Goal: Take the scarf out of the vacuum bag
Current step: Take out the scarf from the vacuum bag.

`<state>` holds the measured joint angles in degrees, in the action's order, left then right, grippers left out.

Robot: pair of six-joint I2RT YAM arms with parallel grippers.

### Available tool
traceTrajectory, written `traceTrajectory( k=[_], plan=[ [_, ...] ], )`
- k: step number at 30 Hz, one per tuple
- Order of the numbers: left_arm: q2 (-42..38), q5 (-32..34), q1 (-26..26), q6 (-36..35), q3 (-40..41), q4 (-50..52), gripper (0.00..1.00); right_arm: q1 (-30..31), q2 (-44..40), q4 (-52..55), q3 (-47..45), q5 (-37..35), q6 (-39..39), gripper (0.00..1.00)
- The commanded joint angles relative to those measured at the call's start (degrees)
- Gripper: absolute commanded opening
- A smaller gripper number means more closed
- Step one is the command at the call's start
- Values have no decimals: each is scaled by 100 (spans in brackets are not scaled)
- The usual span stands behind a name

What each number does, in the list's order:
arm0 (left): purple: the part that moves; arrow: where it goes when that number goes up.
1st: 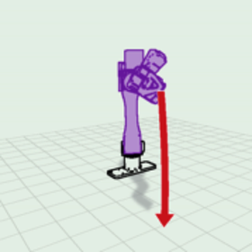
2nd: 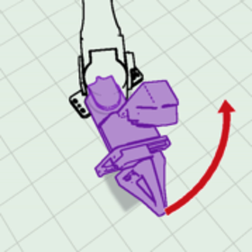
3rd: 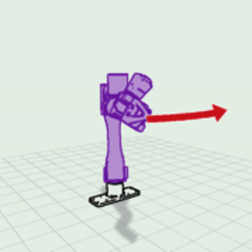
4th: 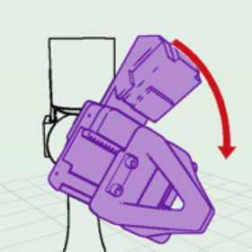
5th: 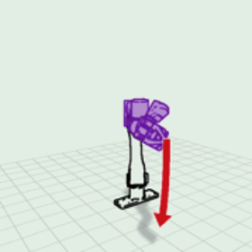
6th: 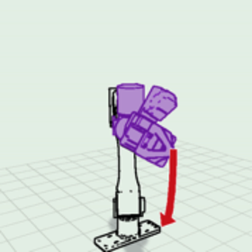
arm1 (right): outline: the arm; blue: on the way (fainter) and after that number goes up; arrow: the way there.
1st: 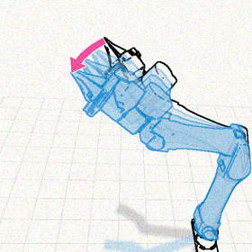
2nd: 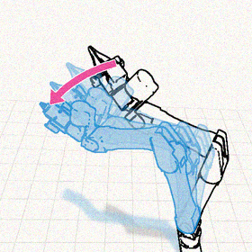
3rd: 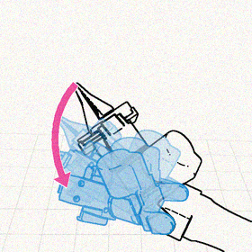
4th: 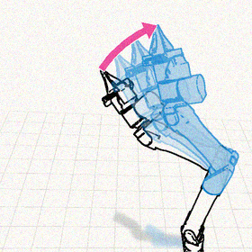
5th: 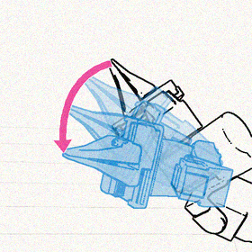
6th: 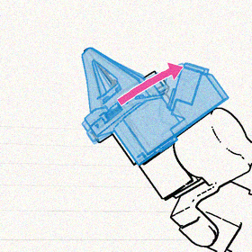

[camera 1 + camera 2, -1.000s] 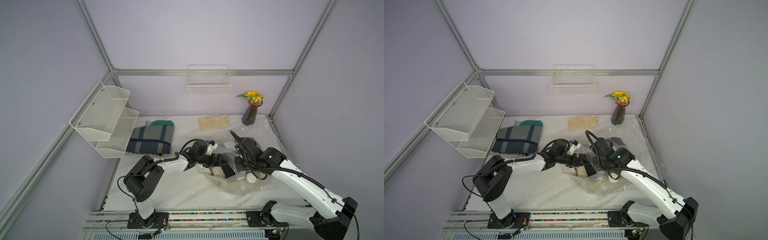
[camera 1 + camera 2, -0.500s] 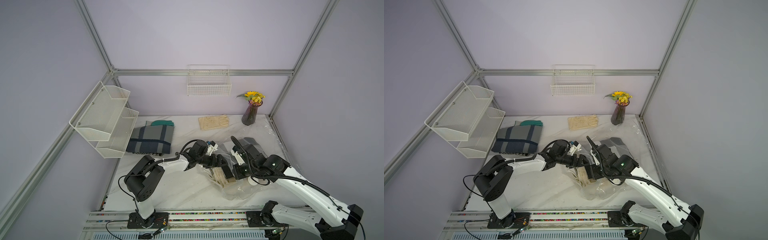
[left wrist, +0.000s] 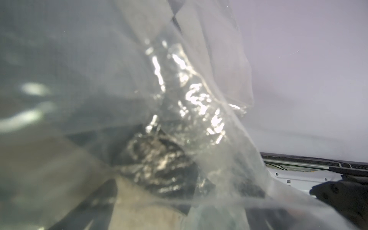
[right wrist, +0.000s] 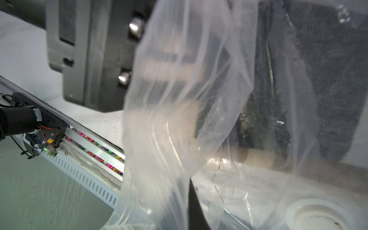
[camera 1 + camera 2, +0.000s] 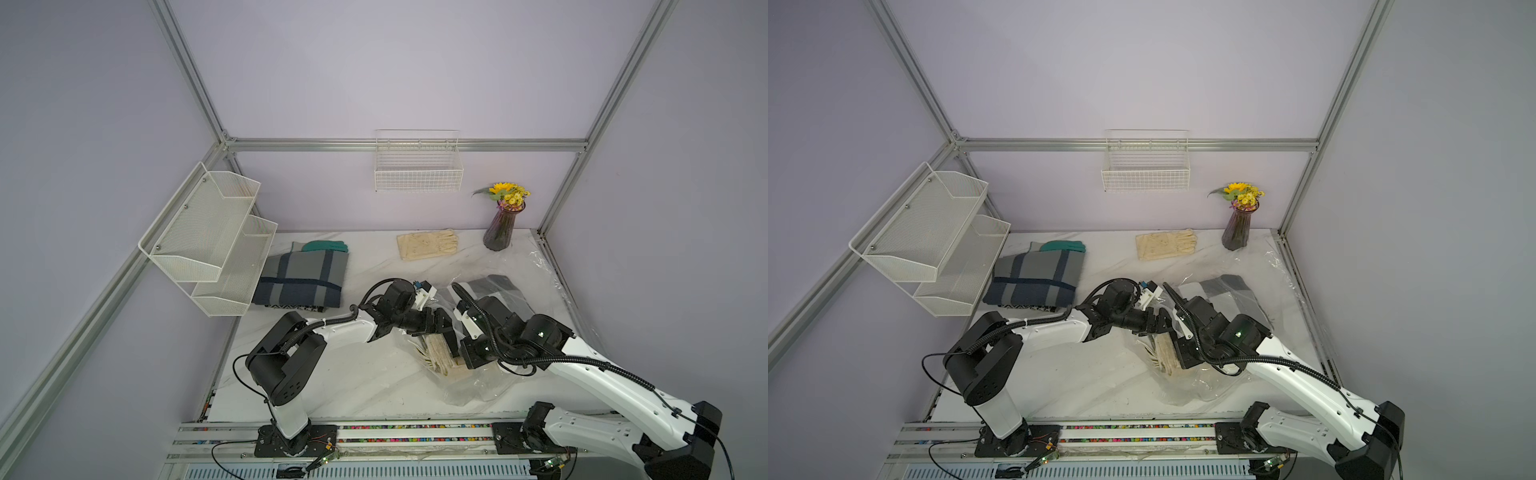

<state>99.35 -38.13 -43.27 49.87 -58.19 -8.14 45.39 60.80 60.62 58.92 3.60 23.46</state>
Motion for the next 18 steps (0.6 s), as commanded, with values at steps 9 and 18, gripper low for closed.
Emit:
traceTrajectory(
  k=[9,18],
  plan=[
    [0,-63,-73,102,-218,-382,96,67,-63,130,-78,-100,112,8],
    [-29,-59,-125,89,-21,-493,90,75,-94,121,96,-558,247,8]
  ],
)
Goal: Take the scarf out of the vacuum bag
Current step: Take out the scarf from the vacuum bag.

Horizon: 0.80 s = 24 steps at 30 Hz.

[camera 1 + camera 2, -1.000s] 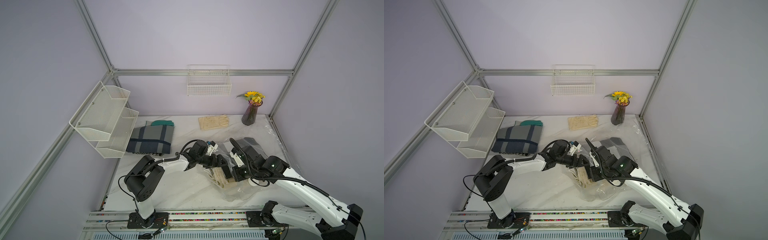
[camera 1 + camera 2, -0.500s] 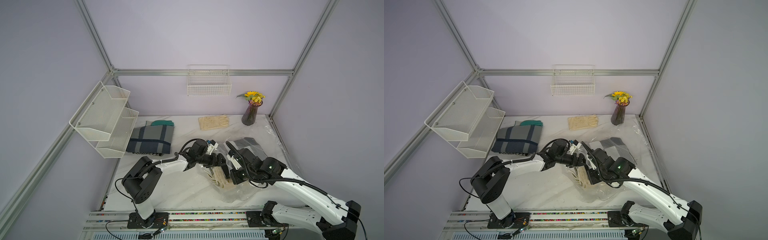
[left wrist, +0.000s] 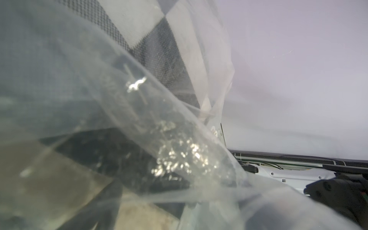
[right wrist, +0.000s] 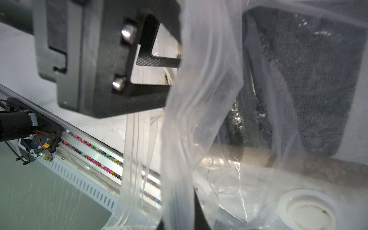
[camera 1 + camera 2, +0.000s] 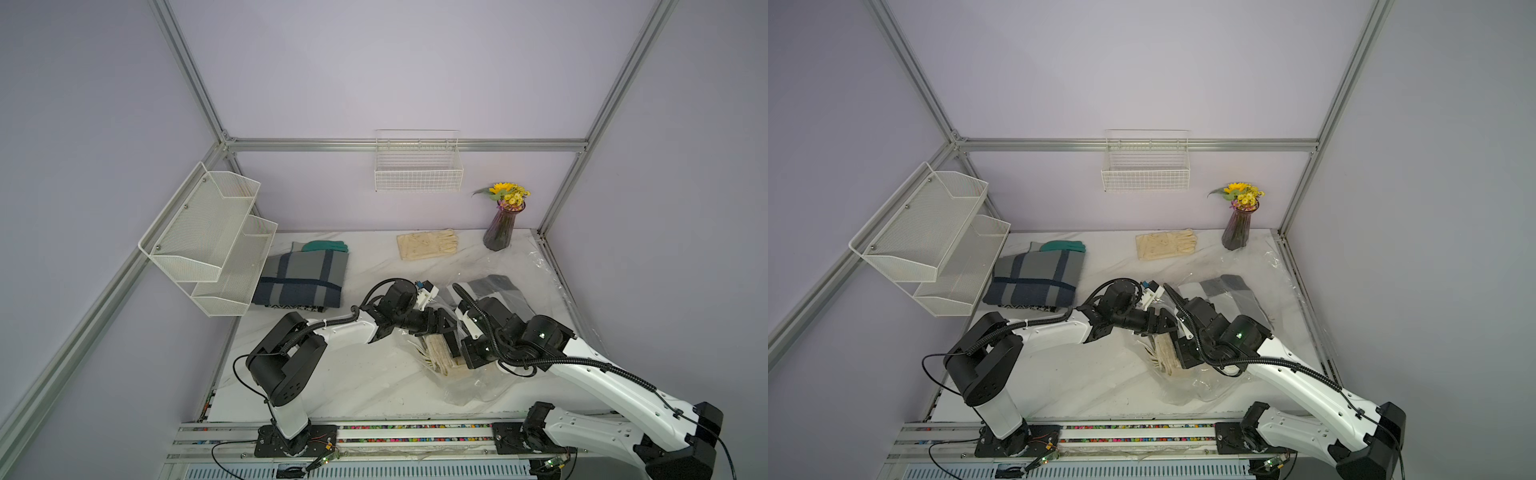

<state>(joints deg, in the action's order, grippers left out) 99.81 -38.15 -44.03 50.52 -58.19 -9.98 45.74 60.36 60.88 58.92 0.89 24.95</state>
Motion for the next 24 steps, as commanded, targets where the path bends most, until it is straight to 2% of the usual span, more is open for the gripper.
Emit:
traceTrajectory(
  k=[1,10,24],
  plan=[
    [-118,-47,-53,4,15,-313,89,36,-40,123,128,-417,114,8],
    [-141,-41,-67,-45,272,-297,74,34,-47,205,207,-864,262,8],
    [107,21,-79,44,59,-379,74,36,-61,232,190,-950,304,8]
  ],
)
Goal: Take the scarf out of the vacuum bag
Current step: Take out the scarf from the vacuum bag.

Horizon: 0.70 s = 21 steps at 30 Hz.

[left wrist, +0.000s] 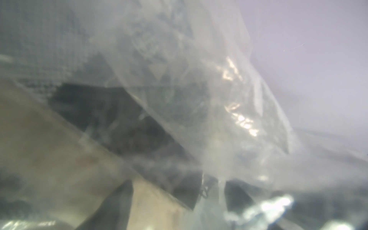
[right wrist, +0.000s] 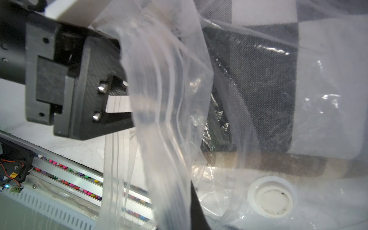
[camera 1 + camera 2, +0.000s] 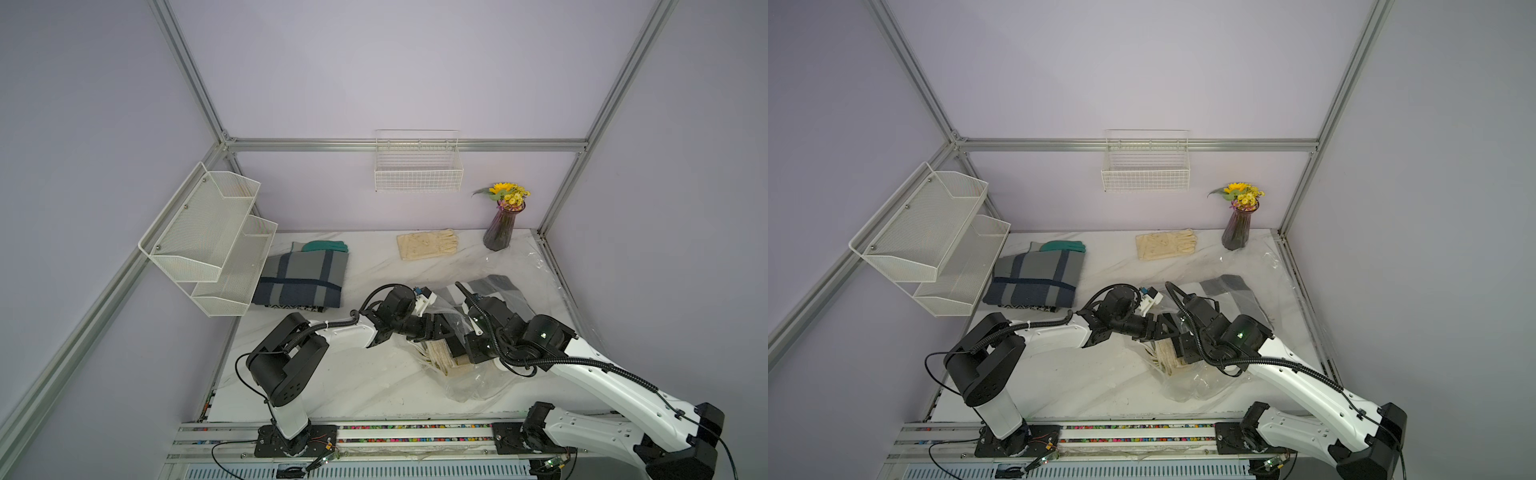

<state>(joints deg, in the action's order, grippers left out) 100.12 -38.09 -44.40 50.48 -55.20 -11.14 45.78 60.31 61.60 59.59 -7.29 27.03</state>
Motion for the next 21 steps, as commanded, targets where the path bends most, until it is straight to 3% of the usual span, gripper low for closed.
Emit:
traceTrajectory(
  k=[1,21],
  plan=[
    [84,12,-45,50,-283,-259,74,32,-68,172,114,-139,100,8],
    [341,57,-123,-61,-189,24,63,29,-83,124,45,-159,75,8]
  ],
)
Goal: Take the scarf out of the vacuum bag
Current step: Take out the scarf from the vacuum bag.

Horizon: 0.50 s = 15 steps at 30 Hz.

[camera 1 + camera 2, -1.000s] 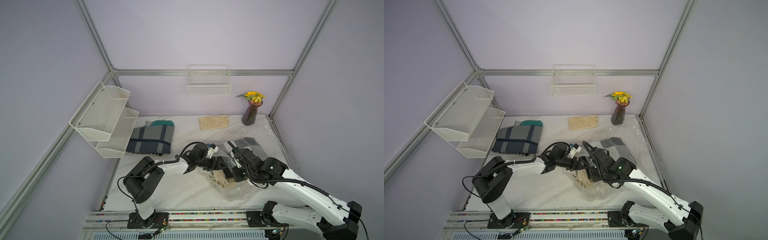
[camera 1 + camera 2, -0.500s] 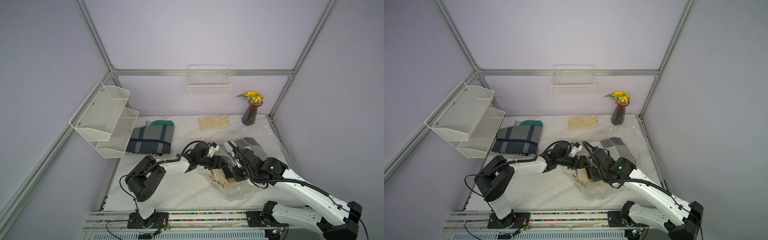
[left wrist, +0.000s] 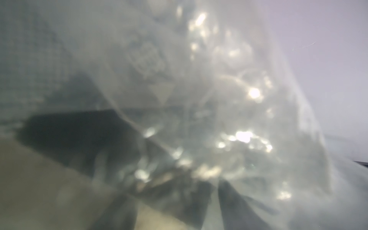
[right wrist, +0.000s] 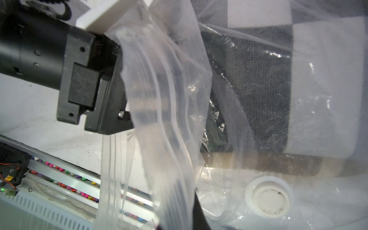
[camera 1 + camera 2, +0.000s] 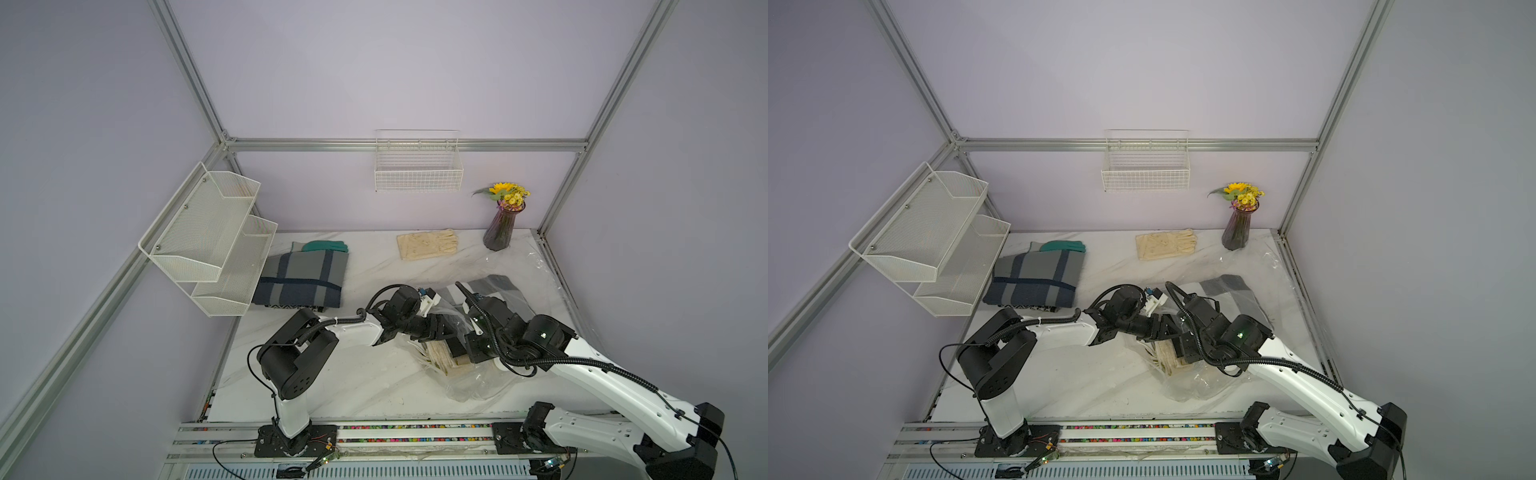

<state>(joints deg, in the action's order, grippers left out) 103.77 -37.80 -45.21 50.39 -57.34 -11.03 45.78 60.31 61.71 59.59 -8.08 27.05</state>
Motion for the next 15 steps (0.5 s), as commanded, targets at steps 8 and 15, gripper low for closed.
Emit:
traceTrajectory(
  k=[8,15],
  plan=[
    [176,-25,-56,-64,-462,214,36,28,-185,122,52,-124,90,8],
    [-230,3,-82,-197,-725,702,11,33,-176,104,26,-150,81,8]
  ],
)
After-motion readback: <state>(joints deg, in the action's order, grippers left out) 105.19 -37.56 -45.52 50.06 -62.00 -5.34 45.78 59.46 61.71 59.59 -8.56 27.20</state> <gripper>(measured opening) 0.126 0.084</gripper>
